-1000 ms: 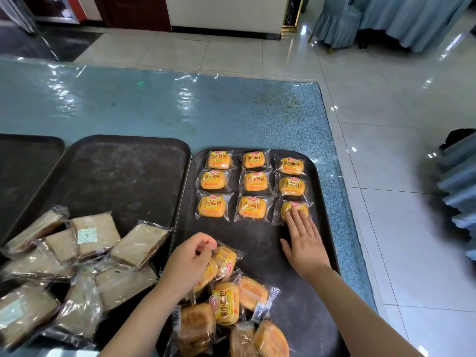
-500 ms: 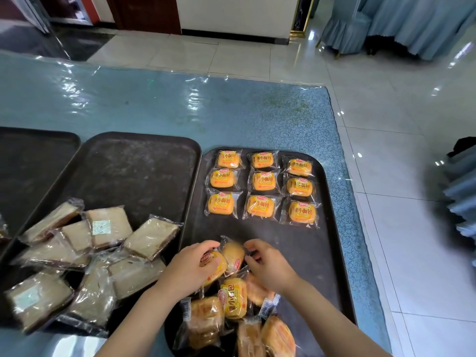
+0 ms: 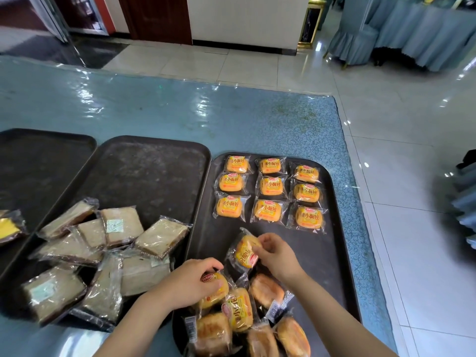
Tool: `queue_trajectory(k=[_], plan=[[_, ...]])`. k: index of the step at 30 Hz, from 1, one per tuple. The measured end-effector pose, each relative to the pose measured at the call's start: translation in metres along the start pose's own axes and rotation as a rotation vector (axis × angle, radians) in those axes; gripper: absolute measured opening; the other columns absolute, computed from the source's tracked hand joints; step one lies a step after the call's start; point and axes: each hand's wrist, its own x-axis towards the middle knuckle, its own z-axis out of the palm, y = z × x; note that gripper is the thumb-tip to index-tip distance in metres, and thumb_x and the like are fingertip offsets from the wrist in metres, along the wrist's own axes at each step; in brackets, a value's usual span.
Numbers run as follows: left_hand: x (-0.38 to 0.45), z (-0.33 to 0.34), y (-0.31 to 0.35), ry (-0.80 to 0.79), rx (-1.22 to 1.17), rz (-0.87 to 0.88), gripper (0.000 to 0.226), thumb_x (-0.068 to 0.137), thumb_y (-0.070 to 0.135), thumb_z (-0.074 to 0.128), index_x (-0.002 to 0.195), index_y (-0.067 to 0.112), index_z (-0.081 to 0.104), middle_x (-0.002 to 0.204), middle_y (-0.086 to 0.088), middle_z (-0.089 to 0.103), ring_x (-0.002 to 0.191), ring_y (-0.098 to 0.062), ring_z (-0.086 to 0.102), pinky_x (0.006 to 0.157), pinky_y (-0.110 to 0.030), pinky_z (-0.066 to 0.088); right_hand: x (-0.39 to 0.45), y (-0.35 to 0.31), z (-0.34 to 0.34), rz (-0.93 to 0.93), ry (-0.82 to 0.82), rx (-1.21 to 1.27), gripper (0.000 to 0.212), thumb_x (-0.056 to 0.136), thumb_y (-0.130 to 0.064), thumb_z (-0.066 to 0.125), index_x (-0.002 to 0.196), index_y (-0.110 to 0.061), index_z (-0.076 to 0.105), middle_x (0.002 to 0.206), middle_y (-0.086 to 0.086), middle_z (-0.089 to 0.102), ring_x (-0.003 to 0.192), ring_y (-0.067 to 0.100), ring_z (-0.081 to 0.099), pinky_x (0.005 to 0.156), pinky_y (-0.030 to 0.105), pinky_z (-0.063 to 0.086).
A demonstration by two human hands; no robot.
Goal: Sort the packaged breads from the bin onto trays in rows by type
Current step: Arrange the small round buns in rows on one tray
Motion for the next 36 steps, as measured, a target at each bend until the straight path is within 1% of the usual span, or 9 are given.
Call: queue_trajectory(k=[5,9,12,16,19,23,29,32,36], plan=[[0.007,-0.001,-0.004,-0.016,0.02,-0.001,0.051,0.086,0.05,0.061,0.133,0.043,0.044,0.135,0.018,0.042,0.125,-0.004,0.044,0.103,-0.026,0.04,-0.011,-0.023,-0.01,-0.123,0.017,0.199,0.016,0.088,-0.022,0.068,0.1,-0.03,0.061,0.098,-0.002,0.068,0.094,0.019,0.065,0.087,0.037,0.054],[0.013,-0.005,0.004,0.116,-0.2,0.012,0.075,0.083,0.054,0.064,0.146,0.04,0.025,0.139,0.024,0.03,0.131,-0.001,0.036,0.107,-0.032,0.038,-0.02,-0.041,-0.012,-0.196,-0.067,0.135,0.044,0.088,-0.022,0.07,0.125,-0.031,0.047,0.103,-0.006,0.062,0.093,0.009,0.062,0.077,0.02,0.051],[0.016,-0.01,0.014,0.254,-0.335,0.107,0.063,0.088,0.042,0.064,0.142,0.042,0.032,0.139,0.025,0.041,0.124,0.006,0.043,0.108,-0.03,0.038,-0.019,-0.05,-0.009,-0.214,-0.14,0.071,0.056,0.084,-0.027,0.074,0.129,-0.028,0.041,0.098,-0.008,0.066,0.09,0.004,0.062,0.085,0.022,0.05],[0.023,-0.013,0.016,0.194,-0.429,0.16,0.04,0.089,0.035,0.067,0.125,0.046,0.052,0.118,0.019,0.062,0.11,0.005,0.057,0.101,-0.032,0.048,-0.016,-0.057,0.004,-0.242,-0.214,0.121,0.047,0.086,-0.025,0.072,0.126,-0.021,0.046,0.1,-0.005,0.07,0.09,0.004,0.065,0.085,0.026,0.053],[0.029,-0.013,0.009,0.261,-0.422,0.126,0.031,0.089,0.032,0.067,0.117,0.042,0.057,0.109,0.017,0.066,0.102,0.002,0.062,0.095,-0.034,0.051,-0.009,-0.052,0.01,-0.238,-0.102,0.077,0.047,0.086,-0.03,0.071,0.125,-0.024,0.047,0.11,-0.008,0.064,0.099,0.006,0.063,0.088,0.024,0.052],[0.041,-0.014,0.005,0.376,-0.541,-0.05,0.029,0.093,0.032,0.061,0.121,0.027,0.055,0.113,0.01,0.064,0.101,-0.005,0.062,0.091,-0.035,0.053,-0.003,-0.035,0.011,-0.135,-0.006,-0.059,0.049,0.087,-0.034,0.069,0.126,-0.025,0.042,0.11,-0.009,0.06,0.09,0.004,0.062,0.069,0.011,0.047],[0.068,-0.004,0.004,0.473,-0.376,-0.151,0.046,0.093,0.037,0.06,0.132,0.022,0.04,0.113,0.007,0.059,0.093,-0.01,0.061,0.074,-0.025,0.05,0.003,-0.024,0.03,-0.086,-0.06,-0.079,0.042,0.093,-0.017,0.061,0.131,-0.023,0.043,0.111,-0.007,0.058,0.091,0.004,0.063,0.071,0.017,0.054],[0.073,0.001,0.005,0.574,-0.215,-0.099,0.038,0.092,0.034,0.061,0.121,0.023,0.04,0.109,0.007,0.056,0.085,-0.007,0.059,0.062,-0.017,0.042,0.007,-0.024,0.038,-0.14,-0.029,-0.158,0.042,0.093,-0.013,0.058,0.133,-0.022,0.048,0.124,-0.003,0.057,0.101,0.005,0.061,0.083,0.02,0.054],[0.073,0.006,0.001,0.639,0.058,0.052,0.036,0.089,0.034,0.066,0.115,0.023,0.044,0.118,0.005,0.047,0.102,-0.01,0.053,0.082,-0.019,0.046,0.005,-0.022,0.044,-0.218,-0.056,-0.301,0.05,0.093,-0.014,0.055,0.142,-0.015,0.043,0.147,0.002,0.04,0.127,0.013,0.047,0.107,0.023,0.04]])
